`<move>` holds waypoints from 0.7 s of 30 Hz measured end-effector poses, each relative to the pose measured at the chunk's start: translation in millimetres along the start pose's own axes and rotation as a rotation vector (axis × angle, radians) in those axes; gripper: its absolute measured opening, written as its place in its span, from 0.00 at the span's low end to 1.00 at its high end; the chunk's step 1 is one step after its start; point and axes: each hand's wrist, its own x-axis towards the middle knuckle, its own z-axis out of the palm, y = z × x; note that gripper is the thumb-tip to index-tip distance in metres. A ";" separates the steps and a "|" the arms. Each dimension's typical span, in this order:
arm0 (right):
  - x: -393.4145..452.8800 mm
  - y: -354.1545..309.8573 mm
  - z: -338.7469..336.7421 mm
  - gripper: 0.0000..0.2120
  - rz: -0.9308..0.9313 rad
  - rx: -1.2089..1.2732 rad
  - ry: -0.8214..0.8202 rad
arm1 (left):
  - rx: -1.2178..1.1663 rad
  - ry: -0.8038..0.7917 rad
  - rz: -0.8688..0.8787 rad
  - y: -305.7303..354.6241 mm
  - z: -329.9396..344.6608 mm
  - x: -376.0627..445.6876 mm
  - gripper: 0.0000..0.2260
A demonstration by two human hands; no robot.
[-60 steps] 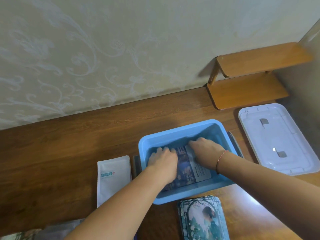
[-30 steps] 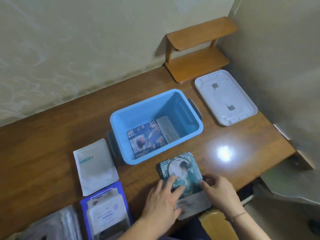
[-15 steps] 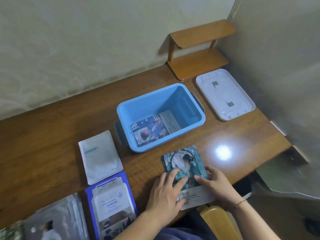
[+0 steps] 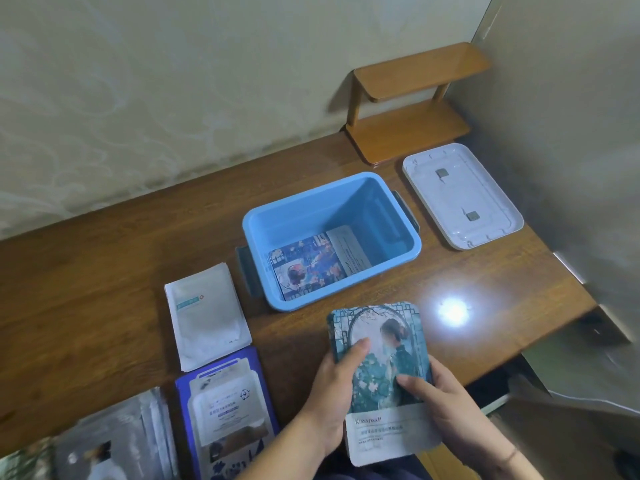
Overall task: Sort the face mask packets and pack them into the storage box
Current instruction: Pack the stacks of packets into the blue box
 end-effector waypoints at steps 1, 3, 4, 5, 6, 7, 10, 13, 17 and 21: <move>-0.4 -0.7 5.1 0.16 -0.037 -0.052 0.015 | 0.020 0.010 0.028 1.6 2.1 -2.4 0.19; -2.5 -3.2 11.0 0.16 -0.090 -0.096 0.016 | 0.089 -0.049 0.082 7.2 5.0 -8.7 0.14; -3.8 -3.9 11.2 0.16 -0.104 -0.084 0.010 | 0.134 -0.086 0.098 12.0 5.3 -11.9 0.13; -5.2 -4.2 10.1 0.17 -0.124 -0.056 -0.001 | 0.173 -0.118 0.121 17.5 4.2 -14.1 0.11; -7.2 -6.7 10.0 0.17 -0.156 -0.029 -0.016 | 0.212 -0.138 0.168 23.9 3.7 -16.2 0.10; -7.6 -8.2 8.3 0.18 -0.218 -0.036 -0.023 | 0.253 -0.137 0.255 31.2 3.9 -16.5 0.08; 2.0 -14.3 13.5 0.19 -0.441 -0.251 0.061 | 0.279 -0.017 0.618 49.2 8.6 -16.1 0.11; 32.9 -0.1 15.4 0.14 -0.534 -0.329 0.137 | 0.427 0.100 0.900 47.3 12.2 -7.6 0.14; 72.4 27.4 7.0 0.11 -0.501 -0.382 0.130 | 0.545 0.269 0.970 32.1 4.8 8.9 0.14; 78.5 30.8 3.1 0.11 -0.472 -0.421 0.023 | 0.611 0.294 1.011 22.9 -1.2 15.7 0.14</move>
